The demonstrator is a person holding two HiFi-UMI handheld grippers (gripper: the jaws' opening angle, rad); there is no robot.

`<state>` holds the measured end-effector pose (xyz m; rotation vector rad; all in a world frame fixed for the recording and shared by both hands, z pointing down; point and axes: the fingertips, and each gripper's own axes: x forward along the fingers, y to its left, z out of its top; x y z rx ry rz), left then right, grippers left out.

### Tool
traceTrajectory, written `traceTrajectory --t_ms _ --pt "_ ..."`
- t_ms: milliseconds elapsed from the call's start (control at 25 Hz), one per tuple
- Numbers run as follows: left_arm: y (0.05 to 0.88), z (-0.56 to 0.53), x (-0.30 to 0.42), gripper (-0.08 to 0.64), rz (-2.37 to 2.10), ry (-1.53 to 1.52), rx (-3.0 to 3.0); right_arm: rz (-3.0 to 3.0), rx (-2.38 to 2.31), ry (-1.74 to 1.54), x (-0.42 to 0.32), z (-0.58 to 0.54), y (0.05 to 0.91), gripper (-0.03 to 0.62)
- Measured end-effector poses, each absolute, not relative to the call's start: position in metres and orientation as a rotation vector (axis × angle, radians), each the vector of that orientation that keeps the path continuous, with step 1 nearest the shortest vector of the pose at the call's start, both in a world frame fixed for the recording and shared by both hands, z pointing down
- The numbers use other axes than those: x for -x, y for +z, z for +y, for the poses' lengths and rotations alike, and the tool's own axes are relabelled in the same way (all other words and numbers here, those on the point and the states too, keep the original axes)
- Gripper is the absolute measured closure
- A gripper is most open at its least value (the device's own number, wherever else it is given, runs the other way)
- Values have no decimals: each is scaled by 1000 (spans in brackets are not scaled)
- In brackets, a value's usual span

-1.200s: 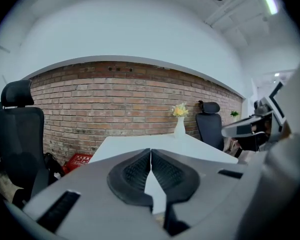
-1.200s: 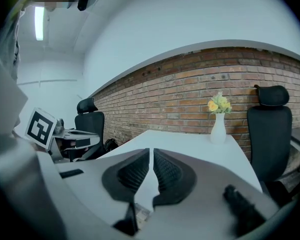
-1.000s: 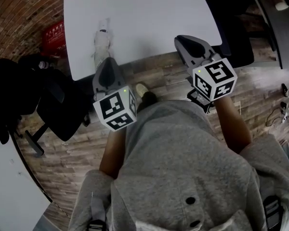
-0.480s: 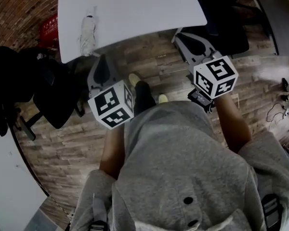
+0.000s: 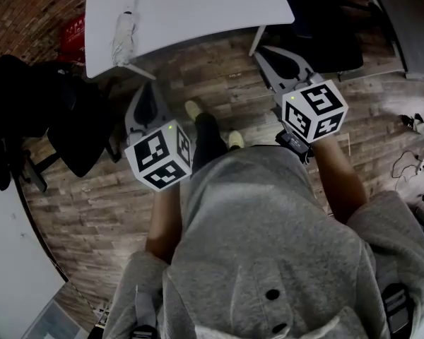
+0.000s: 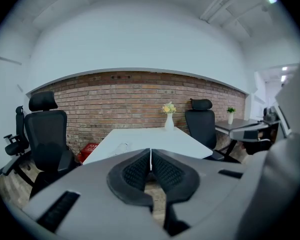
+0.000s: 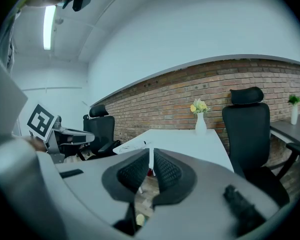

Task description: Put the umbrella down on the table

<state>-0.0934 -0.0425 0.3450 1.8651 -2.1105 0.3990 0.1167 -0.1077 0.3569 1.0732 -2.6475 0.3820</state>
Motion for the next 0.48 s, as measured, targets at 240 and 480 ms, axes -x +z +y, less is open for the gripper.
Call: traceTrajectory --t_ms 240,480 --pt "336 -37 88 540 -2122 369 -1873 -2660 -1082 375 -123 -102 351 554" --pt "339 -38 83 540 -2096 353 -1871 -2659 -1089 374 -129 -99 352 554"
